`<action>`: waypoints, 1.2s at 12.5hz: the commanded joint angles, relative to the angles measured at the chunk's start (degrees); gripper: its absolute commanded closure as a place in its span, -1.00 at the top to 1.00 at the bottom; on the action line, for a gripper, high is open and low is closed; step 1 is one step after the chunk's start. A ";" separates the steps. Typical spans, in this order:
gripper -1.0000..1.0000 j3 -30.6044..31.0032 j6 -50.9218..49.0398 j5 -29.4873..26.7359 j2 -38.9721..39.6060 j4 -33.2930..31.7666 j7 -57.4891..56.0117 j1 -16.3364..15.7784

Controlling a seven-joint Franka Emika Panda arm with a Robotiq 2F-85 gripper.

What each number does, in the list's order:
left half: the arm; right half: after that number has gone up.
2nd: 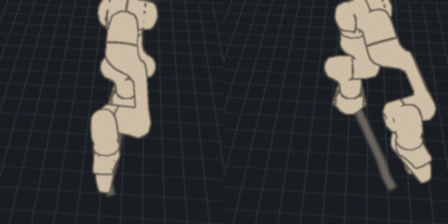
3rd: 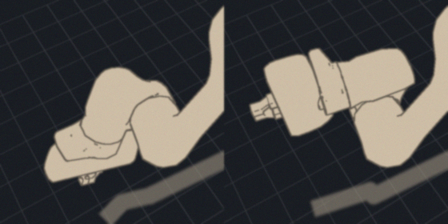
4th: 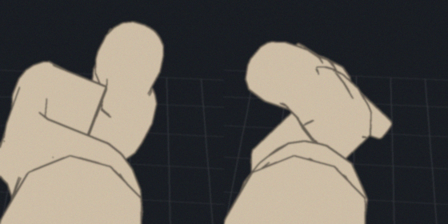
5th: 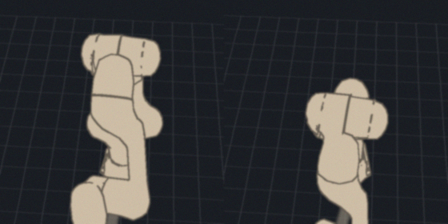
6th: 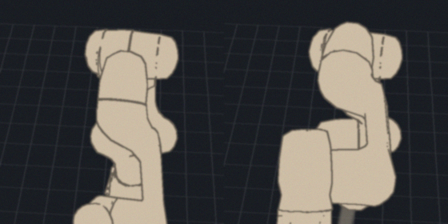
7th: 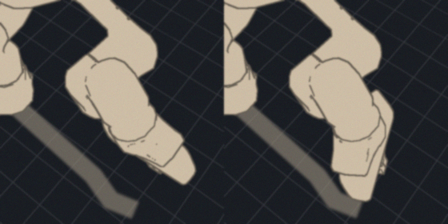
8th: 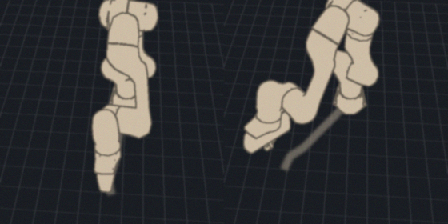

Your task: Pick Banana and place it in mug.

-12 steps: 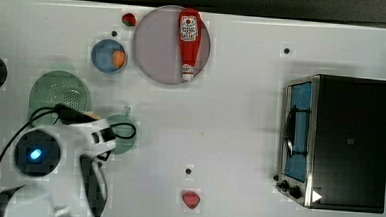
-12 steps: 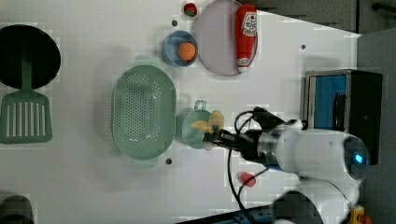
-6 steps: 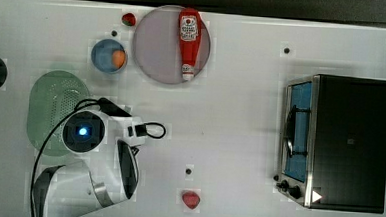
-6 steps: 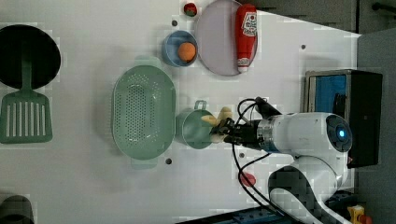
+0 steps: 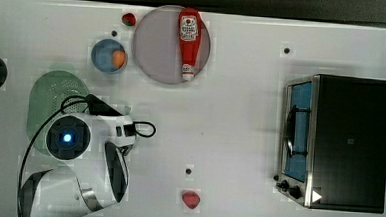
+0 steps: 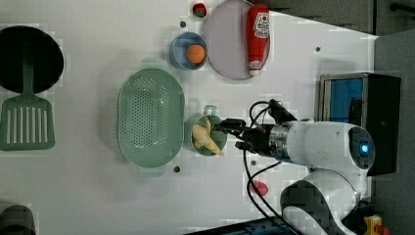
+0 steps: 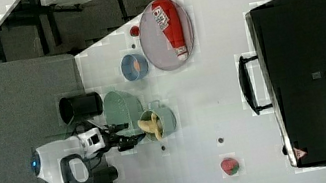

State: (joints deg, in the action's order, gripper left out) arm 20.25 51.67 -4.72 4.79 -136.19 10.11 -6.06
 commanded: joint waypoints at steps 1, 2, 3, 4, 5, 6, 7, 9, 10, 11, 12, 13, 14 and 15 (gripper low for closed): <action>1.00 -4.23 -8.69 0.53 -6.22 5.77 0.94 2.51; 1.00 -6.09 -13.30 0.55 -8.27 8.04 0.11 2.65; 1.00 -8.06 -17.92 0.58 -10.14 10.71 0.05 2.80; 1.00 -10.01 -22.46 0.78 -11.72 13.40 0.05 2.97; 1.00 -11.99 -26.97 1.00 -13.03 16.22 -0.14 3.11; 1.00 -13.99 -31.23 1.94 -13.95 19.06 -0.22 3.24; 1.00 -15.98 -35.18 3.74 -14.67 21.70 -0.36 3.42; 1.00 -19.13 -40.47 5.47 -15.36 26.43 -0.36 3.61; 1.00 -20.92 -44.33 5.23 -15.67 28.02 -0.36 3.77; 1.00 -22.63 -46.63 5.13 -15.90 28.87 -0.36 3.80; 1.00 -24.02 -46.53 5.13 -15.95 29.35 -0.39 3.81; 1.00 -24.79 -45.71 5.18 -15.91 29.68 -0.68 3.80; 1.00 -25.00 -45.99 5.21 -15.91 29.66 -0.97 3.80; 1.00 -24.96 -46.05 5.21 -15.88 29.60 -0.97 3.79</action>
State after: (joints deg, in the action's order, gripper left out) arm -4.11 6.44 0.13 -13.17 -106.09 9.94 -2.48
